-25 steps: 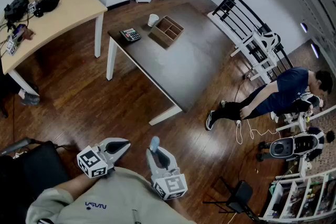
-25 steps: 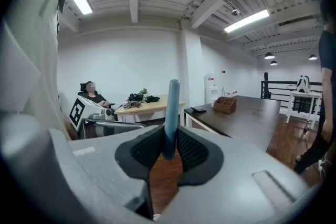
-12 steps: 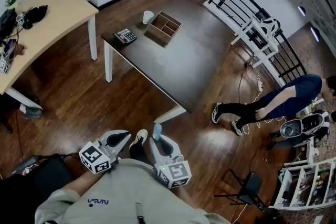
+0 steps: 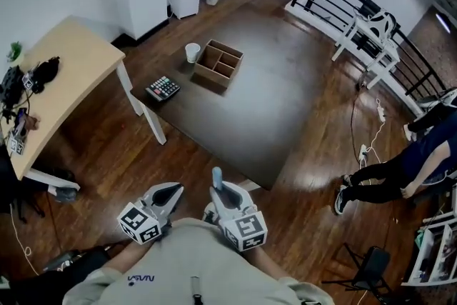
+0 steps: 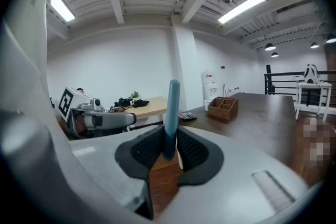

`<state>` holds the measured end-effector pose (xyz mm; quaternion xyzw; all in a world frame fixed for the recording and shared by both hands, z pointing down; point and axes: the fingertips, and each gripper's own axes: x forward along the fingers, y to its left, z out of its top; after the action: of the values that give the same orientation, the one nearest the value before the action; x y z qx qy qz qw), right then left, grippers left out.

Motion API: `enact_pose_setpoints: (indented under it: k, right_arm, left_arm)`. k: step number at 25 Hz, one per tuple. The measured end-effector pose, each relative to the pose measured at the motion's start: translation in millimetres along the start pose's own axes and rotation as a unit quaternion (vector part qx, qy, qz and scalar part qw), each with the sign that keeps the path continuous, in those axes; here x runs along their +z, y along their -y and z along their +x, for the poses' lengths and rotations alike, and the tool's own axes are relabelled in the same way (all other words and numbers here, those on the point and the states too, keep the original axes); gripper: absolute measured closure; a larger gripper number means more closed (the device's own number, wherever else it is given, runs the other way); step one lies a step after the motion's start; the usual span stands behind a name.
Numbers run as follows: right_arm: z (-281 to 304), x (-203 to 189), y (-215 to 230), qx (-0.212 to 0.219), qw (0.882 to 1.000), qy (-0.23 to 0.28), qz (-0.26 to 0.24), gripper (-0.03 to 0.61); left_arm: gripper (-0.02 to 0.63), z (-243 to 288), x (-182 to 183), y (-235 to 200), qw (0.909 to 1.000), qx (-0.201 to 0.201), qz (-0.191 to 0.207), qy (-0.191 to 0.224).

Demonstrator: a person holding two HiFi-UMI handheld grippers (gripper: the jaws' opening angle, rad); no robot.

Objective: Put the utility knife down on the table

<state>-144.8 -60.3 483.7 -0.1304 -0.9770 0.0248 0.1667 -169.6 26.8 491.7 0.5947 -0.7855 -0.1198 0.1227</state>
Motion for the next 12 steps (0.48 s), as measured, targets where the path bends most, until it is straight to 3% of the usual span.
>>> enact_pose_setpoints:
  k: [7,12]
  right_arm:
    - [7.1,3.0,70.2,-0.031,0.999,-0.027,0.016,0.499]
    - [6.4,-15.2,103.6,-0.08,0.994,-0.056,0.056,0.499]
  left_arm:
    - [0.627,62.6,15.5,6.6,0.9976,-0.033,0.032,-0.052]
    - [0.627,95.5,9.4,-2.0,0.9931,-0.07,0.017,-0.093]
